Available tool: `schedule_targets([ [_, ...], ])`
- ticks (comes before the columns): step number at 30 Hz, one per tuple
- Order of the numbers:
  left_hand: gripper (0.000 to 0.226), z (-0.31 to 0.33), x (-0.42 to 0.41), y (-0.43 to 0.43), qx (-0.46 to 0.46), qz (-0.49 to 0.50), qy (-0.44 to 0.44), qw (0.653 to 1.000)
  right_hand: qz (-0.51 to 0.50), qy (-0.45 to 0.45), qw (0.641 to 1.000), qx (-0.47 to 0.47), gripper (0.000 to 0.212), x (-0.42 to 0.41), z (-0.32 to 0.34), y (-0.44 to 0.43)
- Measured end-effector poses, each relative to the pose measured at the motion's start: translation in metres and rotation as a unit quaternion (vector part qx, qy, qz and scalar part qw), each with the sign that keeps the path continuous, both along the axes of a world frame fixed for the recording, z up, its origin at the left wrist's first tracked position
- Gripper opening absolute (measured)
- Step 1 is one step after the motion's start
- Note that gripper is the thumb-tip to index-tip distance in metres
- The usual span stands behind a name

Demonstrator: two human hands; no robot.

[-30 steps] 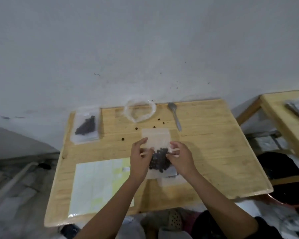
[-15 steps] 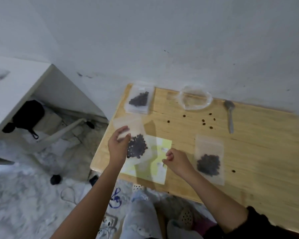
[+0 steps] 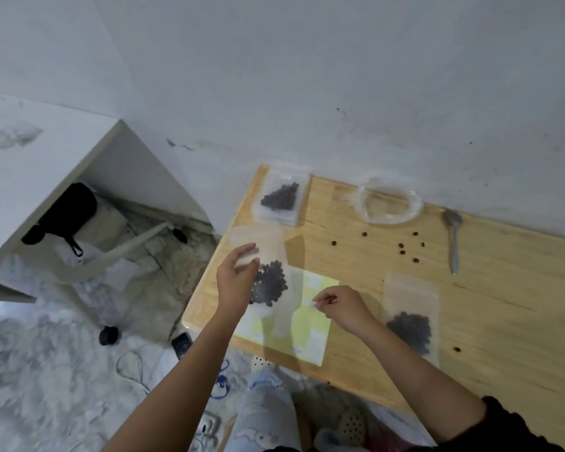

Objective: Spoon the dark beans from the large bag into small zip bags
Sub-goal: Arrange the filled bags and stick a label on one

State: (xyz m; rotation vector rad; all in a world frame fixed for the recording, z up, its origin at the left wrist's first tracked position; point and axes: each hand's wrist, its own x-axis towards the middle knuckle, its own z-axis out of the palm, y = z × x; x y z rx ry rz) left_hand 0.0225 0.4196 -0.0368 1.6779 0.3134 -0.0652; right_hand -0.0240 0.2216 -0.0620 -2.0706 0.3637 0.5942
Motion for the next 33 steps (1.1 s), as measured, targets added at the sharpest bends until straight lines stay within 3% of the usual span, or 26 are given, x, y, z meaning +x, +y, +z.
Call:
schedule_targets([
  [3, 0.029, 0.004, 0.009, -0.013, -0.009, -0.016, -0.003, 1.0, -0.083, -0.013, 0.994, 0.069, 0.002, 0.013, 0.021, -0.011],
  [9, 0.029, 0.013, 0.024, -0.047, -0.03, -0.073, -0.016, 0.997, -0.214, -0.042, 0.959, 0.182, 0.008, 0.031, 0.06, -0.03],
  [14, 0.029, 0.024, 0.036, -0.074, -0.052, -0.118, -0.026, 0.991, -0.257, -0.068, 0.934, 0.237, 0.011, 0.042, 0.086, -0.041],
  [23, 0.045, 0.04, 0.053, -0.089, -0.083, -0.254, -0.036, 0.963, -0.276, -0.119, 0.939, 0.167, 0.01, 0.077, 0.1, -0.042],
  [33, 0.048, 0.044, 0.076, -0.085, -0.136, -0.27, -0.013, 0.953, -0.28, -0.164, 0.944, 0.057, 0.015, 0.101, 0.097, -0.028],
])
